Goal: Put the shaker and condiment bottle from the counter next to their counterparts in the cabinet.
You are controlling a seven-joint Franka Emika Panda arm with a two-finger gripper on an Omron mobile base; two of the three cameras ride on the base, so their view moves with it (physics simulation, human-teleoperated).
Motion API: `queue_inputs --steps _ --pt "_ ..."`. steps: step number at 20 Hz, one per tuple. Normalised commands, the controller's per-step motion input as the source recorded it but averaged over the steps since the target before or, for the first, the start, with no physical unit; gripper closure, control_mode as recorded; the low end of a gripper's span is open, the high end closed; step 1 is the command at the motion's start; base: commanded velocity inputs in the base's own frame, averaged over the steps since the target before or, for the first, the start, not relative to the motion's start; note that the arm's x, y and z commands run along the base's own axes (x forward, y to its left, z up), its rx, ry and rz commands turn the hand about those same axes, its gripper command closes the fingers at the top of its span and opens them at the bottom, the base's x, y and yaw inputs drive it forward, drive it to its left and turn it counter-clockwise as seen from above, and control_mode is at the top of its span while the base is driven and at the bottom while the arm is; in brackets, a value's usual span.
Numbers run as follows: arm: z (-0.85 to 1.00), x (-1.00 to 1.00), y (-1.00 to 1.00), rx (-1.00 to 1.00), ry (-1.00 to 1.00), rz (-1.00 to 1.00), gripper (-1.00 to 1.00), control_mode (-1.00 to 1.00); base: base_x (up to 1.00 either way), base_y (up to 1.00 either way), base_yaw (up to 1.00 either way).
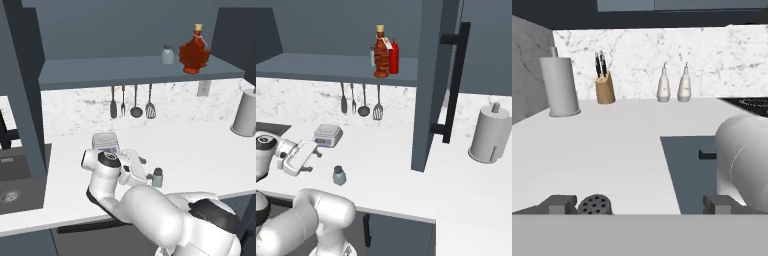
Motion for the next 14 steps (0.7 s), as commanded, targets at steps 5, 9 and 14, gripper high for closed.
queue_inputs --steps 5,9,14 --pt "-0.19 0.21 0.0 0.0 0.0 -0.07 -1.0 -1.0 0.0 0.0 0.0" --pt "-0.21 0.0 0.0 0.01 0.0 -0.02 -1.0 -1.0 0.0 0.0 0.0" --pt "-0.15 0.01 -0.09 0.04 0.0 0.0 -1.0 -1.0 0.0 0.0 0.0"
